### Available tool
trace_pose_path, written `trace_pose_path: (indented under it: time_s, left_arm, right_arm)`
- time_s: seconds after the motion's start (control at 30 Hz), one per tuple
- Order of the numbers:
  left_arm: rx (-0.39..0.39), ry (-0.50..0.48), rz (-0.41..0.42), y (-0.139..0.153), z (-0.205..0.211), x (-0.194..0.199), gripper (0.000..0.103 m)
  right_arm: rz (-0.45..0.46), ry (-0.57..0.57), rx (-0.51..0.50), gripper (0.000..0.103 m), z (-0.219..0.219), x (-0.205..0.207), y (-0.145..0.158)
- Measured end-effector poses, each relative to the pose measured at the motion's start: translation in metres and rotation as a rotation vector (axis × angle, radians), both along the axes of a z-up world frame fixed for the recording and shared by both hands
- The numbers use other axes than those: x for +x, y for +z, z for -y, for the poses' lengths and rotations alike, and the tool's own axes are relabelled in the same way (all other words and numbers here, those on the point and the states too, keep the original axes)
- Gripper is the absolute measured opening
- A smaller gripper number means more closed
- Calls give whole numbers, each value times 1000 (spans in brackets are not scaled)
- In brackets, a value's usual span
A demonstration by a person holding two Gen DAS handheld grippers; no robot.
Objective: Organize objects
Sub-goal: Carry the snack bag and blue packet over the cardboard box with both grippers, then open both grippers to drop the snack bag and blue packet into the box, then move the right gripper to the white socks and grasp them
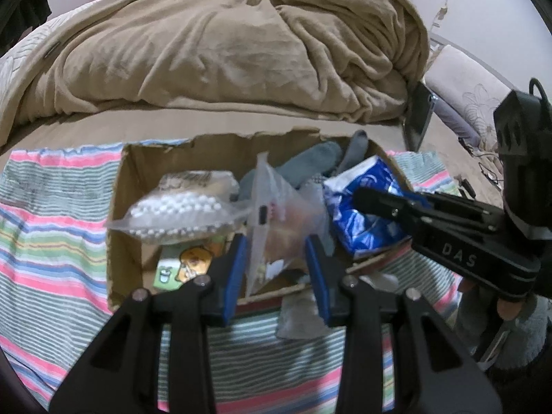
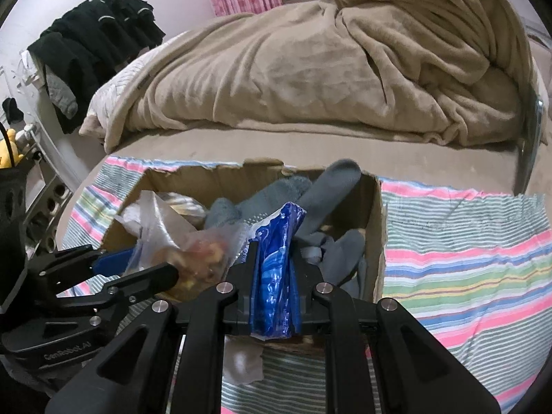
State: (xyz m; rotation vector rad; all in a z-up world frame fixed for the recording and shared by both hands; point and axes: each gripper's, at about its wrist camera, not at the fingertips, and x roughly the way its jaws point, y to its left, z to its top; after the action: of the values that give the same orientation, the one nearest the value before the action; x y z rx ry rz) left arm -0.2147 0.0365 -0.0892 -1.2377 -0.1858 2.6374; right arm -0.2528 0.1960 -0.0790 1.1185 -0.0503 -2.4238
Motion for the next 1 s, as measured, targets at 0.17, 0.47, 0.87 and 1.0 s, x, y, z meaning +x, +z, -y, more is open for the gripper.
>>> trace_pose_path:
  time_s: [0.17,0.47,0.87,1.0]
  left_arm:
    - [-14,13,2,2,1,2,39]
    - [-17,38,-13,16,4,18,54]
    - [-21,61,-51,39,13,51,55]
    - [-25,67,-57,43,17,65,55]
  right_arm:
    - [-1,-13,17,19,-1,2,0]
    - [-28,-44,32,46,-4,15,10]
    - [-71,-50,40,59,-3,45,33]
    - [-81,-51,41,60,-3,57,40]
